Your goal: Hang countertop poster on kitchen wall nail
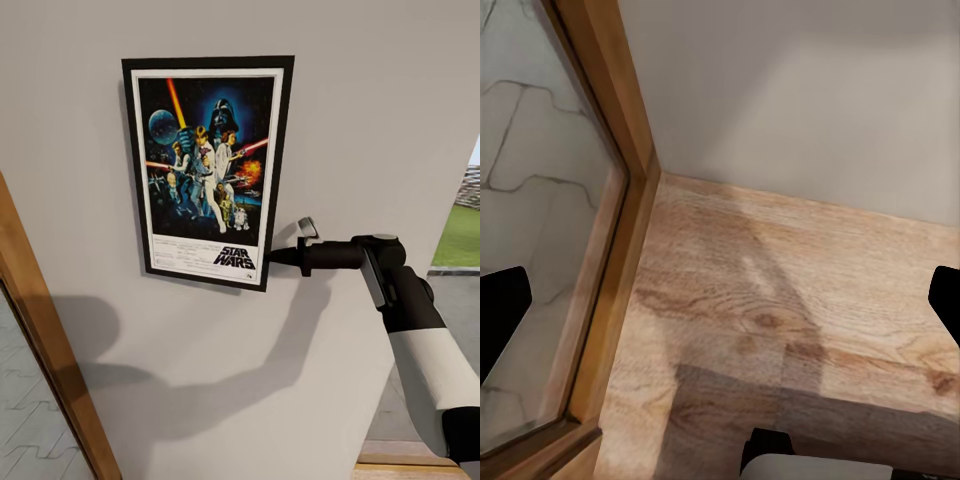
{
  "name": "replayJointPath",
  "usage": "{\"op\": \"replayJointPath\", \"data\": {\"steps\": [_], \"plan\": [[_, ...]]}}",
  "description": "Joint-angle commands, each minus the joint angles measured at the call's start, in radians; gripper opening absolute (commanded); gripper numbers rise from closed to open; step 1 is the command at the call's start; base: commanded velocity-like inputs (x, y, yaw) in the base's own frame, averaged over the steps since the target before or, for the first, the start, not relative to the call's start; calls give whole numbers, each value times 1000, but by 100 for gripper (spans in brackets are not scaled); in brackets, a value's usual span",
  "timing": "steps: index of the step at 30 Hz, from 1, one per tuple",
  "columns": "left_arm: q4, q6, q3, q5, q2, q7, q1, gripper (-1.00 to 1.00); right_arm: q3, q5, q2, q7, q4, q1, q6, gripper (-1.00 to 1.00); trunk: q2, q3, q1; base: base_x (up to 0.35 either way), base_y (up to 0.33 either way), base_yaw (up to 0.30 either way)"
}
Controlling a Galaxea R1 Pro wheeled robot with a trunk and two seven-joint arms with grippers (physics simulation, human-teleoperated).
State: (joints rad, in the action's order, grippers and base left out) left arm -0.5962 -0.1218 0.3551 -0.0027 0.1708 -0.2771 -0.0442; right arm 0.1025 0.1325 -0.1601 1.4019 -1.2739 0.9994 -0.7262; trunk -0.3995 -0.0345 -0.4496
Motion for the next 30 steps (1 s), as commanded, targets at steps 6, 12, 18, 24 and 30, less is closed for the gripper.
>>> {"op": "replayJointPath", "data": {"steps": [6, 12, 18, 24, 30], "plan": [[-1, -1, 4, 0, -1, -7, 0, 100, 2, 7, -1, -1, 0, -5, -8, -100, -1, 0, 0, 0, 0, 0], [0, -1, 4, 0, -1, -7, 0, 100, 2, 7, -1, -1, 1, -9, -7, -100, -1, 0, 0, 0, 0, 0], [0, -1, 4, 0, -1, -7, 0, 100, 2, 7, -1, -1, 1, -10, -7, -100, -1, 0, 0, 0, 0, 0], [-1, -1, 4, 0, -1, -7, 0, 100, 3, 7, -1, -1, 0, -14, -7, -100, -1, 0, 0, 0, 0, 0], [-1, -1, 4, 0, -1, -7, 0, 100, 3, 7, -1, -1, 1, -16, -7, -100, -1, 0, 0, 0, 0, 0]]}}
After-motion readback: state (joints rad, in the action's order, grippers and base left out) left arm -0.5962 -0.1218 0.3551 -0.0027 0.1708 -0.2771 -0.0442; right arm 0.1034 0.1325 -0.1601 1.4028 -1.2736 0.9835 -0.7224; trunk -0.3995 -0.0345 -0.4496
